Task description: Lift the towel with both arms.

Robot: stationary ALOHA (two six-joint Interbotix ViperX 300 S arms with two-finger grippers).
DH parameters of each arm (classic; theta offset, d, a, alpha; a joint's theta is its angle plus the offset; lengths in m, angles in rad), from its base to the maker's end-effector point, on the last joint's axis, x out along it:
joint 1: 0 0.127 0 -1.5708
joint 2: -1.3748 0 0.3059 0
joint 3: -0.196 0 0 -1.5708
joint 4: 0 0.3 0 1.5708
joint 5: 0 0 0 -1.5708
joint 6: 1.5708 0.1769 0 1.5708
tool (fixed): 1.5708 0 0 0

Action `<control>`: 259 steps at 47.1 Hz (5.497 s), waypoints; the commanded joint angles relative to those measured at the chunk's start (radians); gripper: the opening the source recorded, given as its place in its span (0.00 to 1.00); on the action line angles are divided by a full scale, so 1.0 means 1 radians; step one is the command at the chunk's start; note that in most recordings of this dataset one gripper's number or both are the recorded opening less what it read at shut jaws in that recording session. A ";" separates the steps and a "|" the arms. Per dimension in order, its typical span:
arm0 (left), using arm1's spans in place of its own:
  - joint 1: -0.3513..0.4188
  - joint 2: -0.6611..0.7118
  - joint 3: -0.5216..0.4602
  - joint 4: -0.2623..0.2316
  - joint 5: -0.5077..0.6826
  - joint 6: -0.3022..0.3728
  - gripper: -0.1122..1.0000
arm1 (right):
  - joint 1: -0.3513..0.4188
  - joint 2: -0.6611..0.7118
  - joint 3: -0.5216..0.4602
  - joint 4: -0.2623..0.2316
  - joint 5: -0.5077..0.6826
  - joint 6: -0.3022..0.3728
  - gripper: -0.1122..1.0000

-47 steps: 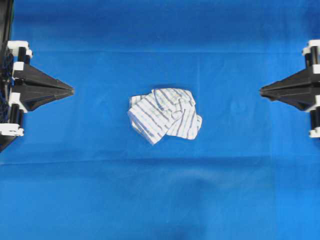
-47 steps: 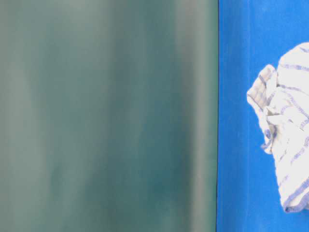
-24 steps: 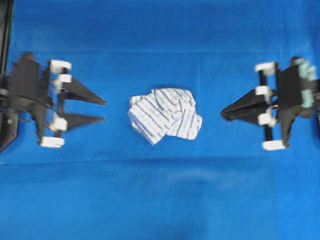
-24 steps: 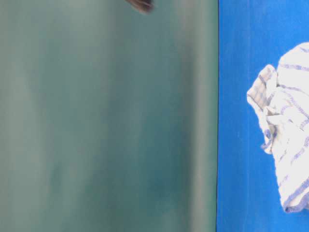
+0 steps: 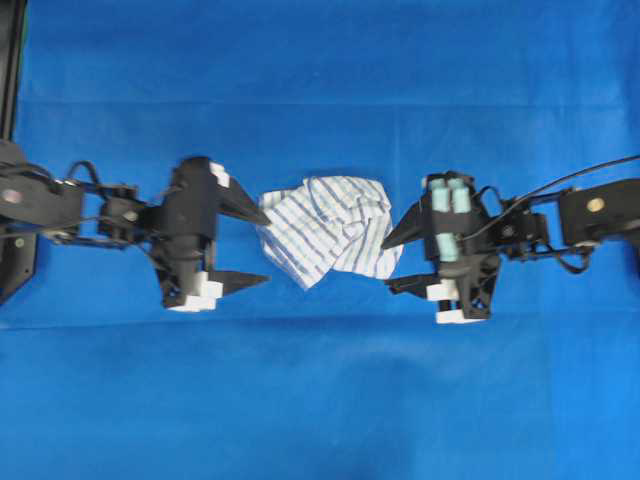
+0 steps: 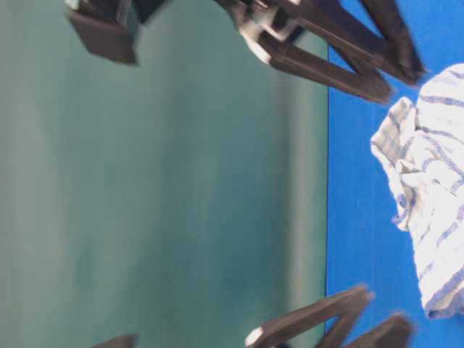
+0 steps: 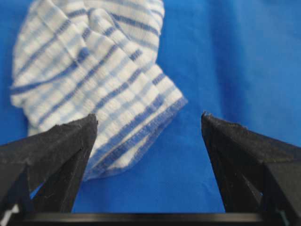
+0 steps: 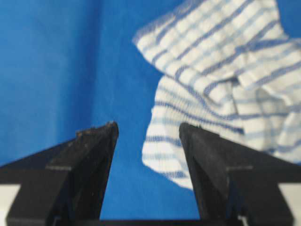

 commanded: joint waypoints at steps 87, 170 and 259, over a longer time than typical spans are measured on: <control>0.034 -0.304 -0.230 -0.008 0.497 -0.020 0.16 | -0.031 -0.262 -0.218 0.002 0.318 0.026 0.10; 0.034 -0.469 -0.543 0.000 0.804 0.032 0.88 | -0.034 -0.396 -0.520 -0.067 0.675 0.026 0.72; -0.015 0.169 -0.123 -0.005 0.232 0.012 0.84 | 0.003 0.244 -0.235 -0.069 0.215 0.120 0.71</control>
